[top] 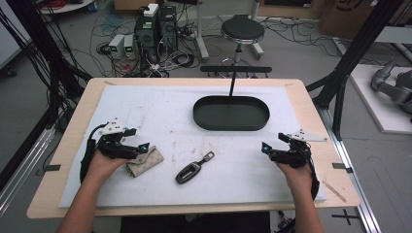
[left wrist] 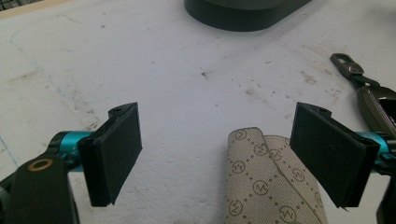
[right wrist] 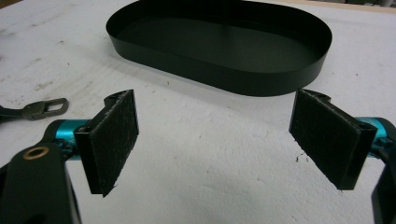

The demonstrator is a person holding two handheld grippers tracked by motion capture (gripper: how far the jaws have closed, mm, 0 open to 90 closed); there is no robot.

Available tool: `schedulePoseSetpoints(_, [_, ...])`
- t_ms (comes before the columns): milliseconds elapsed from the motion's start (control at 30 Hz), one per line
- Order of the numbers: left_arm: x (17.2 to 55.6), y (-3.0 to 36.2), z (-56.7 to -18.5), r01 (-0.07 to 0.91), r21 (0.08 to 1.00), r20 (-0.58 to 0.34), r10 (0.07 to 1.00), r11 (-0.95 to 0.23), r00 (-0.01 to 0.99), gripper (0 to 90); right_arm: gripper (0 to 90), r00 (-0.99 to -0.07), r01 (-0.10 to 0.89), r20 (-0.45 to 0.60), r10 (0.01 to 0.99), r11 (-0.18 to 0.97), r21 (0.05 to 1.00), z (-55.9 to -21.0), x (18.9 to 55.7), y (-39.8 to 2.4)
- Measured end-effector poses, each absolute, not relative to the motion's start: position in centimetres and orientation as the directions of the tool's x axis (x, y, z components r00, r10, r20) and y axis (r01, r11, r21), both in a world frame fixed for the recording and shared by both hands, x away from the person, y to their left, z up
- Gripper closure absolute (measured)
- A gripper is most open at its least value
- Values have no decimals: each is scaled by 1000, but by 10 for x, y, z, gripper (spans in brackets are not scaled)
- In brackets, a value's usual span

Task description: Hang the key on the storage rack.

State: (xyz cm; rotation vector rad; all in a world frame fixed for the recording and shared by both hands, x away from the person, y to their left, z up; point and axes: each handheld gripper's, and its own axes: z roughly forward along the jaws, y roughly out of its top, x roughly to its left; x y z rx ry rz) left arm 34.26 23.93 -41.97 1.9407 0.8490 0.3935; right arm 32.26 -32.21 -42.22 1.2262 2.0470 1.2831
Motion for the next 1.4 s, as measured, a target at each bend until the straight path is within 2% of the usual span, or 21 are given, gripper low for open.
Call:
schedulePoseSetpoints(367, [339, 234, -414, 393, 866, -79, 693, -309, 717, 166, 162, -507, 460, 97, 857, 173, 871, -423, 319, -326])
schedulePoseSetpoints(767, [337, 205, -405, 374, 861, -68, 649, -345, 757, 166, 162, -485, 468, 83, 871, 178, 865, -422, 312, -333])
schedulePoseSetpoints(1200, [342, 145, -412, 367, 824, -67, 568, -432, 820, 166, 162, -443, 478, 88, 892, 152, 865, -423, 291, -352])
schedulePoseSetpoints(1400, [346, 123, -419, 379, 811, -97, 538, -445, 838, 166, 162, -426, 486, 90, 900, 144, 862, -424, 281, -360])
